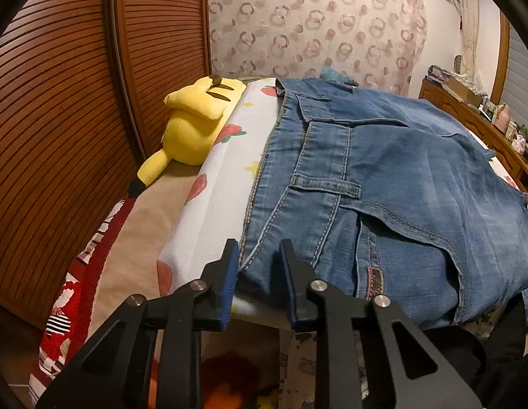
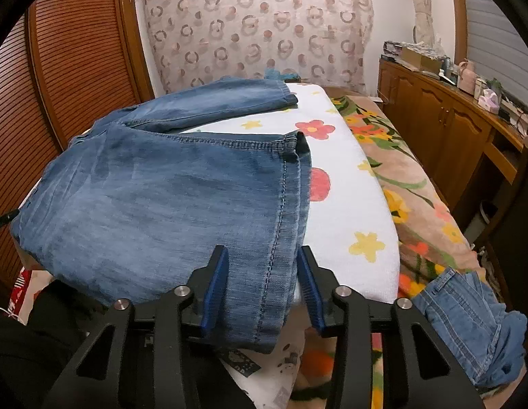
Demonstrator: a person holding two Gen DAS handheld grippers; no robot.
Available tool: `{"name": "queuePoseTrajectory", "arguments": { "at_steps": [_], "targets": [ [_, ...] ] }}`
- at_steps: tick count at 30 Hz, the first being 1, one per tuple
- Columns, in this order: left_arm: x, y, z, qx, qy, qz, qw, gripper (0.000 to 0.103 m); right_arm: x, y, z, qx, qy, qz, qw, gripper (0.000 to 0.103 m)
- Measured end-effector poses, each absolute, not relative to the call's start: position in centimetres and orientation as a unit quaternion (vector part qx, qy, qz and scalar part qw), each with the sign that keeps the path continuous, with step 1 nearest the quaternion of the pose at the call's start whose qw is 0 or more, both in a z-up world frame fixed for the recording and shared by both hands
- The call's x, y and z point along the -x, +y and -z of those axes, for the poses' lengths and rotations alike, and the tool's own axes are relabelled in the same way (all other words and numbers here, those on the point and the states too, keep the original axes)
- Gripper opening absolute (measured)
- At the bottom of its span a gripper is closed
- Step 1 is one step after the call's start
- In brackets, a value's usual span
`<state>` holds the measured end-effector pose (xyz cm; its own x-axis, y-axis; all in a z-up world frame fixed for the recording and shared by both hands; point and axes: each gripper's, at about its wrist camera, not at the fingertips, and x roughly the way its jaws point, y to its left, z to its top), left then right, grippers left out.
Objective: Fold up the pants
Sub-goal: 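Lower both tools to the jeans leg hems and close on them, then lift the leg hems with both tools and fold them toward the waistband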
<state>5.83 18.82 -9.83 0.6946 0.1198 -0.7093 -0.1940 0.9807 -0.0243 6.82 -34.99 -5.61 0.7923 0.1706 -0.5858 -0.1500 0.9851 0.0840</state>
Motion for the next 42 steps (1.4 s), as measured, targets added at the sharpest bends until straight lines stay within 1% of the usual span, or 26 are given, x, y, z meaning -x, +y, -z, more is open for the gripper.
{"name": "queuePoseTrajectory", "arguments": {
  "at_steps": [1, 3, 4, 5, 6, 12, 21, 32, 37, 42],
  "targets": [
    [-5.8, 18.8, 9.8, 0.049, 0.381, -0.085, 0.919, 0.02, -6.8, -34.9, 5.6, -0.016, 0.311, -0.085, 0.947, 0.035],
    [-5.8, 18.8, 9.7, 0.046, 0.38, -0.083, 0.92, 0.017, -6.8, -34.8, 5.6, -0.015, 0.312, -0.086, 0.946, 0.022],
    [-5.7, 18.7, 9.5, 0.045, 0.379, -0.082, 0.921, 0.016, -6.8, -34.8, 5.6, -0.016, 0.312, -0.09, 0.946, 0.02],
    [-5.7, 18.7, 9.4, 0.043, 0.378, -0.08, 0.921, 0.015, -6.8, -34.8, 5.5, -0.017, 0.311, -0.094, 0.945, 0.014],
    [-5.6, 18.7, 9.3, 0.042, 0.377, -0.079, 0.922, 0.015, -6.7, -34.7, 5.4, -0.017, 0.31, -0.1, 0.945, 0.01],
    [-5.7, 18.6, 7.8, 0.043, 0.363, -0.066, 0.928, 0.011, -6.2, -34.6, 4.1, -0.015, 0.29, -0.121, 0.949, 0.007],
    [-6.6, 17.0, 2.4, 0.016, 0.308, -0.048, 0.95, 0.009, -6.0, -34.7, 0.4, 0.007, 0.239, -0.132, 0.962, 0.006],
    [-10.9, 15.8, -2.2, -0.004, 0.262, -0.037, 0.964, 0.008, -7.6, -34.5, -3.4, 0.034, 0.189, -0.146, 0.97, 0.006],
    [-13.2, 15.5, -1.9, -0.01, 0.273, -0.036, 0.961, 0.008, -11.8, -33.3, -1.3, 0.055, 0.215, -0.149, 0.964, 0.006],
    [-14.8, 15.3, -0.1, -0.015, 0.297, -0.037, 0.954, 0.008, -16.0, -32.0, 3.7, 0.062, 0.273, -0.157, 0.947, 0.006]
  ]
}}
